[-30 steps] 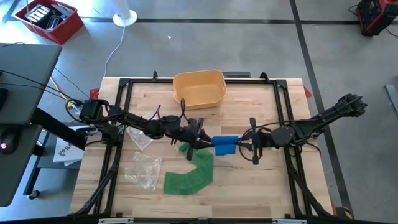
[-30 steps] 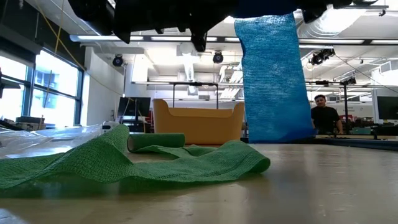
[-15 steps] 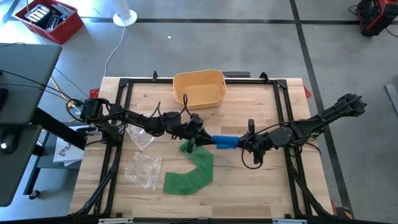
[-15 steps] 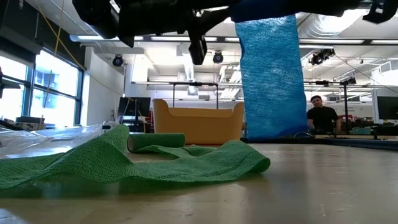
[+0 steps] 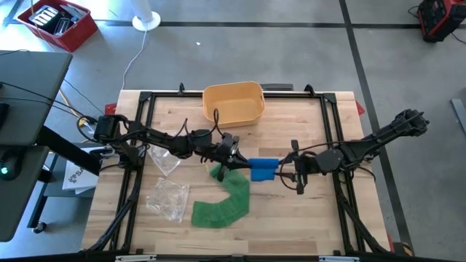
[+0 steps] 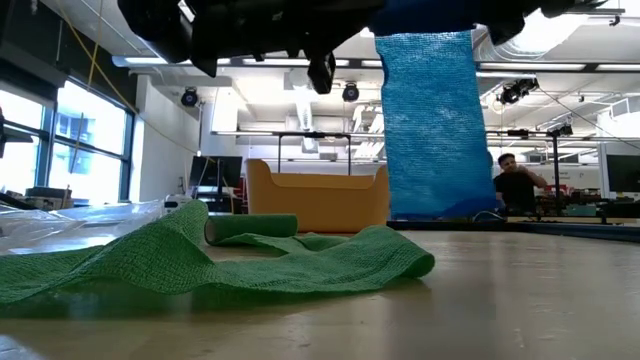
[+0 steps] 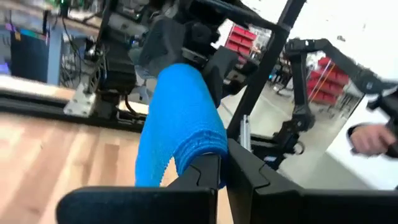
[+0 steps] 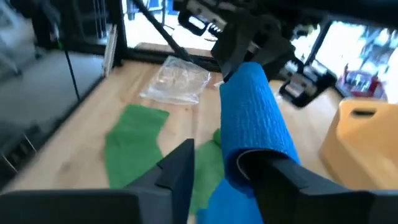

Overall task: Roll bandage
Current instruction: Roll the blue bandage

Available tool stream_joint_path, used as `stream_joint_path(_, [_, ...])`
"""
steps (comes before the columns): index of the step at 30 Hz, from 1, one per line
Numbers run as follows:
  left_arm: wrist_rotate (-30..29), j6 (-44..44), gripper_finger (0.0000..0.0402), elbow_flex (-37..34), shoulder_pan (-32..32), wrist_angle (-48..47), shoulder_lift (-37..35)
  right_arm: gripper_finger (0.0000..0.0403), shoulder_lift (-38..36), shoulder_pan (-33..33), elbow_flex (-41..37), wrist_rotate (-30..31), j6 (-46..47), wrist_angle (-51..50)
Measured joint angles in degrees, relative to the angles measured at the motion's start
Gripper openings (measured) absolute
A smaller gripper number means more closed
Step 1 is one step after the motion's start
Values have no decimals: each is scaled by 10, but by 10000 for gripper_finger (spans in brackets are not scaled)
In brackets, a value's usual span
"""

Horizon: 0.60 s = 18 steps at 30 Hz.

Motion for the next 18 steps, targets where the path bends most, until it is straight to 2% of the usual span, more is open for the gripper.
stream_joint_path(6, [-8,156,3,0,-13,-40,-30,162,-4,-1,1,-7,140,19])
stream_joint_path(11, [-39,279,6,0,-34,-63,-45,160,-4,-1,1,-12,169,56])
stream_joint_path(18, [-66,303,10,0,-52,-67,-48,160,-4,-4,0,-13,160,67])
